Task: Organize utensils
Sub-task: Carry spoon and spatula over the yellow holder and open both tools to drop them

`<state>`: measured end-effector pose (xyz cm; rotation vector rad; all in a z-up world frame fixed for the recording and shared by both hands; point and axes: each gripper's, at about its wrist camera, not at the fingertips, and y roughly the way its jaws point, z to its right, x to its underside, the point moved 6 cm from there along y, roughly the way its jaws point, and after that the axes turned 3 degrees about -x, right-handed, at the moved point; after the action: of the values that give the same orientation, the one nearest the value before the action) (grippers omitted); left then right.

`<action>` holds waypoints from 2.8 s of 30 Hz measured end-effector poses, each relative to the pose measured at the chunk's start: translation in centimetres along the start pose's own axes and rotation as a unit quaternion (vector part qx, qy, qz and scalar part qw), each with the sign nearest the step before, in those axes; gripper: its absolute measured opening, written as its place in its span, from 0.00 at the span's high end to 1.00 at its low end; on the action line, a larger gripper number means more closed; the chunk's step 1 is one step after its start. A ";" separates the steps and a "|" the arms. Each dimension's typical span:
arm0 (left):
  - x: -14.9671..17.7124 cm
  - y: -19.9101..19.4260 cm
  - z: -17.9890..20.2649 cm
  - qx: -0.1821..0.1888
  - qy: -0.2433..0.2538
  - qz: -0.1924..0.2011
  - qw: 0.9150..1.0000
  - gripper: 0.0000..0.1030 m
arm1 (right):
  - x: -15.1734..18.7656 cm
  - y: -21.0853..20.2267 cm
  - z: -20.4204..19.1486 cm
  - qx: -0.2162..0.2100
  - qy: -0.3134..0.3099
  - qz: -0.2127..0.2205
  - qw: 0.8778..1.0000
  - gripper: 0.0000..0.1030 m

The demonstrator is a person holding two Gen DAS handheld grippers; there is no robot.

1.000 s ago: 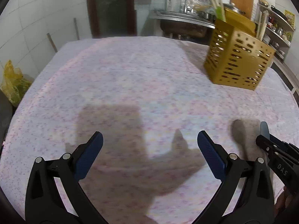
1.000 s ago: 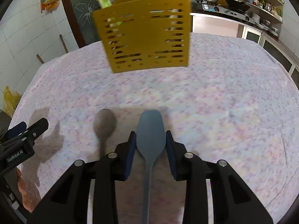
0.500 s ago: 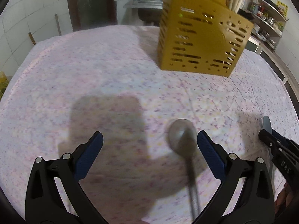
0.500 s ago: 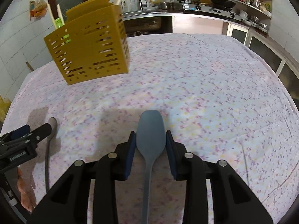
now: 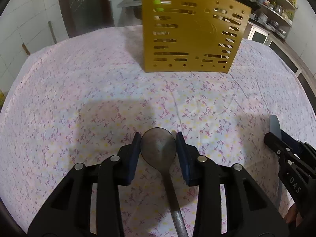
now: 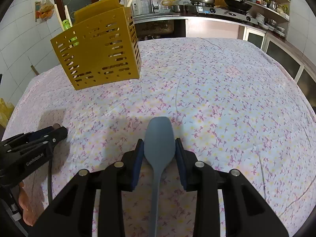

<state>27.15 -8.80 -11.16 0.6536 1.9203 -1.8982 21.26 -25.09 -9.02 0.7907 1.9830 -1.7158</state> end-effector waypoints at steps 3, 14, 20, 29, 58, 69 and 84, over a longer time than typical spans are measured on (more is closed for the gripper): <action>0.0 -0.2 0.2 0.003 0.002 0.004 1.000 0.66 | 0.0 -0.6 0.1 0.000 0.002 0.006 1.000 0.69; -1.1 -6.1 -0.2 -0.004 0.017 0.107 0.994 0.66 | -1.3 -4.9 -0.2 -0.015 0.002 0.077 0.997 0.69; -1.1 -10.1 -1.4 -0.012 0.021 0.169 0.985 0.66 | -1.7 -7.2 -0.7 -0.014 -0.010 0.118 0.993 0.69; 0.1 -13.5 -2.5 -0.015 0.019 0.222 0.975 0.66 | -1.1 -9.4 -1.4 -0.018 -0.028 0.163 0.986 0.69; -6.1 -18.1 -2.4 0.015 0.017 0.313 0.950 0.66 | -9.8 -13.0 -4.3 -0.062 -0.048 0.278 0.957 0.69; -20.4 -21.6 -2.5 0.017 -0.013 0.399 0.916 0.66 | -22.2 -14.6 -5.9 -0.075 -0.052 0.350 0.932 0.69; -22.3 -9.6 -1.8 -0.002 0.001 0.350 0.937 0.66 | -22.4 -3.3 -4.9 -0.077 -0.040 0.273 0.958 0.69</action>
<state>40.32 -8.48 9.31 1.1489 1.4076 -1.4270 36.48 -24.07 8.41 1.0707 1.6169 -1.2342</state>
